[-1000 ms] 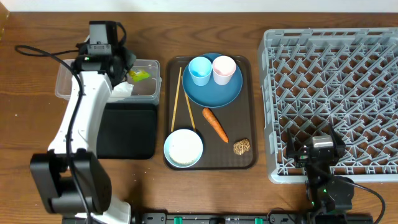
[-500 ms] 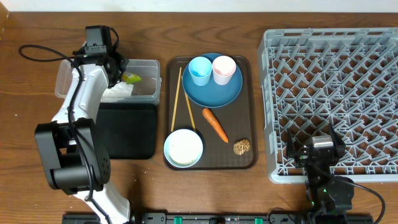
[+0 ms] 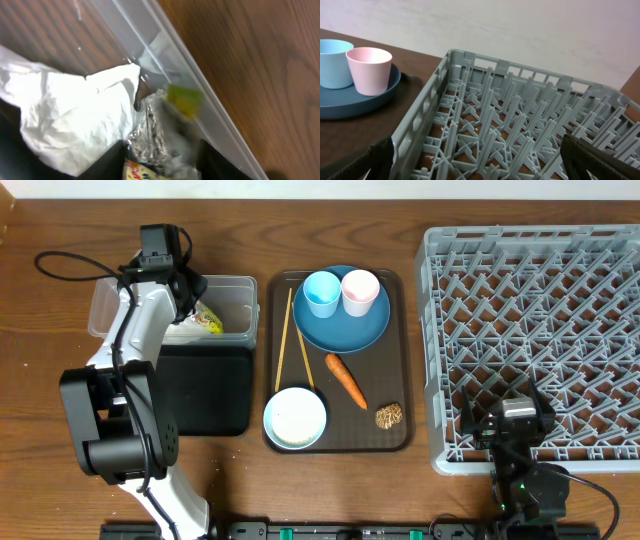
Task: Sort waste into correct bins and load items into the dishwasher rack
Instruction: 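Carry the wrapper left and drop it into the clear bin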
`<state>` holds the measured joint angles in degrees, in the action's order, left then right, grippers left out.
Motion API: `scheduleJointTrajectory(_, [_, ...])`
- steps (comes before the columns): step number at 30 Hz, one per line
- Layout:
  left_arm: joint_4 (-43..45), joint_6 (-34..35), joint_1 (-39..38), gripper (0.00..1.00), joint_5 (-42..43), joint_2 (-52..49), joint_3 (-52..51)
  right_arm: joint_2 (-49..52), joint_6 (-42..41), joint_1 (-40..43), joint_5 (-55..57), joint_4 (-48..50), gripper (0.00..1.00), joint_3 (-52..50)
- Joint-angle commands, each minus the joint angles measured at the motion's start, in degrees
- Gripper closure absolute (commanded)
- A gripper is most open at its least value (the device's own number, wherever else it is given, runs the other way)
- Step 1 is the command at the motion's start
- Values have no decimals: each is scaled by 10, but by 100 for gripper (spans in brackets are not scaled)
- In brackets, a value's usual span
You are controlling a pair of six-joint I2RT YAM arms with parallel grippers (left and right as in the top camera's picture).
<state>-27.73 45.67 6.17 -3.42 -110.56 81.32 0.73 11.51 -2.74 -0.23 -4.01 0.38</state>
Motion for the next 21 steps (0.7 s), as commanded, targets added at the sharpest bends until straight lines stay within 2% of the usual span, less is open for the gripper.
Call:
scheduleJointTrajectory(1, [2,-36,2,36,-11,18,1,-1,3,4,-2,-2,1,-1])
scheduleJointTrajectory(4, [0,-74,2,29,-11,51,2,-1,3,4,-2,-2,1,-1])
scheduleJointTrajectory(9, [-41,-89,2,28,-5,149,2,-1,3,4,-2,-2,1,-1])
scheduleJointTrajectory(15, [-172,-88,2,28,41,259,2,-1,3,4,-2,-2,1,-1])
scheduleJointTrajectory(21, [-313,-88,-9,28,45,293,2,-1,3,4,-2,-2,1,-1])
